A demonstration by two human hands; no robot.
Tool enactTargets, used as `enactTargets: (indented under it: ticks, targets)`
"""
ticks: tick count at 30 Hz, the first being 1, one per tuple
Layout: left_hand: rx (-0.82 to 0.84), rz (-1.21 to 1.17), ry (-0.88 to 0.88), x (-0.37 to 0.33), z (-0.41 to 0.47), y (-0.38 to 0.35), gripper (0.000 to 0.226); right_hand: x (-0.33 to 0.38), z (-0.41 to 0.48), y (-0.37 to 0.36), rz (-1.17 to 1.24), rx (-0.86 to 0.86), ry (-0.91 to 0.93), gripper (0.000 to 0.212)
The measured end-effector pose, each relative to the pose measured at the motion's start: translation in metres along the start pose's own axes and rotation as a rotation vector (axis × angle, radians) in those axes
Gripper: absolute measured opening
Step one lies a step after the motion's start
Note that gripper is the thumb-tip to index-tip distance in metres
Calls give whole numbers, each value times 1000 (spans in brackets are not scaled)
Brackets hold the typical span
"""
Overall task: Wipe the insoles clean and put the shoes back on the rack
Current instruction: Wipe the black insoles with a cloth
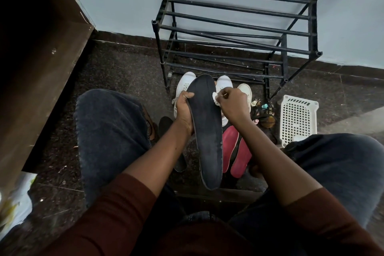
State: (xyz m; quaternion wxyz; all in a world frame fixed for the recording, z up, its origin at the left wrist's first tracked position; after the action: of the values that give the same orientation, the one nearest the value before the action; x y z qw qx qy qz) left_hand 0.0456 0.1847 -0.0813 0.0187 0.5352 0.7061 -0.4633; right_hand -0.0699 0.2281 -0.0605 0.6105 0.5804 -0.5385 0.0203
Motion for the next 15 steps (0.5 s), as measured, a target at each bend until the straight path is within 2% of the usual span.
enactTargets:
  ticks: [3, 7, 10, 13, 15]
  targets:
    - [56, -147, -25, -1, 3, -1, 74, -5, -9, -1, -66, 139, -13, 15]
    - [75, -179, 2, 2, 8, 3, 72, -14, -19, -2, -101, 269, -48, 13]
    - [102, -226, 14, 3, 7, 0, 75, -14, -18, 0, -59, 183, -38, 11]
    - [69, -104, 9, 0, 4, -3, 74, -6, -13, -2, -121, 67, 18, 14]
    - [16, 4, -2, -3, 5, -1, 62, 2, -9, -5, -170, 18, 77, 20]
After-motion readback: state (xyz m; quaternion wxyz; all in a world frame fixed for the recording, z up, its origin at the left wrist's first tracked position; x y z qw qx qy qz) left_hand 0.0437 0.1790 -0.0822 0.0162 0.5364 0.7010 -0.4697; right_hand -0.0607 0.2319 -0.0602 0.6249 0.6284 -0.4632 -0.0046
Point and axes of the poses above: each hand's wrist, its own z-axis towards the middle knuckle, its own y-axis out of the back of the hand, x = y × z, the point moved 3 cm from there along z, towards the middle knuckle, and after that the axes turned 2 degrees about -y, right-handed, at the moved point
